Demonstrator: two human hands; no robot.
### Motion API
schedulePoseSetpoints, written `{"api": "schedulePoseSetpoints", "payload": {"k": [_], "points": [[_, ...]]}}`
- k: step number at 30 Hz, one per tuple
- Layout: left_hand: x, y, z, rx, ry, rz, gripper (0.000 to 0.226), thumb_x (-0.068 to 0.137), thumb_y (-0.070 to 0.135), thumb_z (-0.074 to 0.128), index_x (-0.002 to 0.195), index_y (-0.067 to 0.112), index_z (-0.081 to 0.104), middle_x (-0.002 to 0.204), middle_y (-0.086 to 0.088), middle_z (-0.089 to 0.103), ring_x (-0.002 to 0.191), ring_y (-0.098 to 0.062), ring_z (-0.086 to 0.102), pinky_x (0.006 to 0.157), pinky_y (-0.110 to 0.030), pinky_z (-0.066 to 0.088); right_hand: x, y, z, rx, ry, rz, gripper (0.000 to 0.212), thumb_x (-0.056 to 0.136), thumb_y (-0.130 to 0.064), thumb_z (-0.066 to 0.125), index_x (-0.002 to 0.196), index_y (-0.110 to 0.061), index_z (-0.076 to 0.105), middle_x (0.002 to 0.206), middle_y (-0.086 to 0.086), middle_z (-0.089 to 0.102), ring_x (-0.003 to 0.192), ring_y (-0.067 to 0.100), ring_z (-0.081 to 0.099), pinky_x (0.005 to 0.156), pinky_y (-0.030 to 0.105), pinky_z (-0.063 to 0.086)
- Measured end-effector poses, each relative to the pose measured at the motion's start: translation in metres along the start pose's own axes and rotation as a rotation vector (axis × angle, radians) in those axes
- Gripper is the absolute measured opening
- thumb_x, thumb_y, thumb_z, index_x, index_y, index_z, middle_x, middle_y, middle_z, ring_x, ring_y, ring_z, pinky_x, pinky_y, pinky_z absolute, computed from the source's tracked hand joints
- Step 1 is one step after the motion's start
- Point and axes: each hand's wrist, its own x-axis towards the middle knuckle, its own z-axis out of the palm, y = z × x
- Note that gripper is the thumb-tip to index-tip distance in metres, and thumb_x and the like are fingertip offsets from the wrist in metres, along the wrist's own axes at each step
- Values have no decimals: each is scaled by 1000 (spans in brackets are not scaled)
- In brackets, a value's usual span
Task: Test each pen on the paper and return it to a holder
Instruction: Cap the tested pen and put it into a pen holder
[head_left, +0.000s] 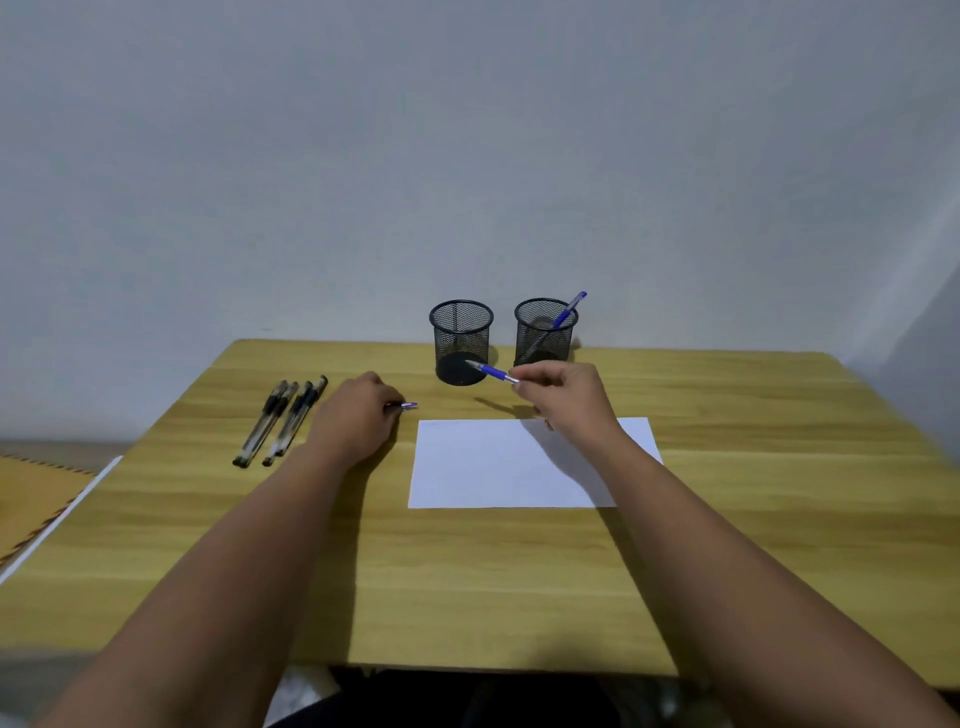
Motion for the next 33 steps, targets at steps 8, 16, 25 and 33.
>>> {"api": "schedulePoseSetpoints", "payload": {"k": [8, 16, 25, 33], "points": [[-15, 11, -20, -424, 97, -85, 14, 98, 23, 64, 107, 22, 75, 101, 4, 71, 83, -15, 63, 73, -30, 48, -12, -3, 12, -126, -42, -91, 10, 94, -7, 81, 103, -7, 85, 75, -8, 70, 56, -11, 59, 59, 6, 43], [-28, 32, -41, -627, -11, -59, 17, 99, 22, 66, 113, 21, 75, 91, 5, 73, 82, -12, 68, 63, -24, 49, -21, -13, 25, -213, -67, -114, 9, 93, -11, 82, 101, -13, 87, 79, -14, 73, 57, -15, 60, 53, 3, 42], [-30, 34, -45, -644, -31, -46, 16, 99, 20, 65, 110, 22, 76, 85, 5, 70, 71, -11, 57, 60, -24, 46, -24, -19, 22, -208, -92, -113, 9, 93, -10, 82, 100, -14, 87, 88, -1, 75, 60, -8, 60, 56, 7, 43], [-27, 44, -55, -620, -217, 10, 16, 98, 16, 67, 108, 13, 78, 93, -6, 75, 72, -12, 61, 65, -27, 54, -29, -21, 20, -216, -182, -88, 9, 93, -10, 83, 94, -18, 86, 75, -10, 69, 46, -6, 51, 49, 11, 40]]}}
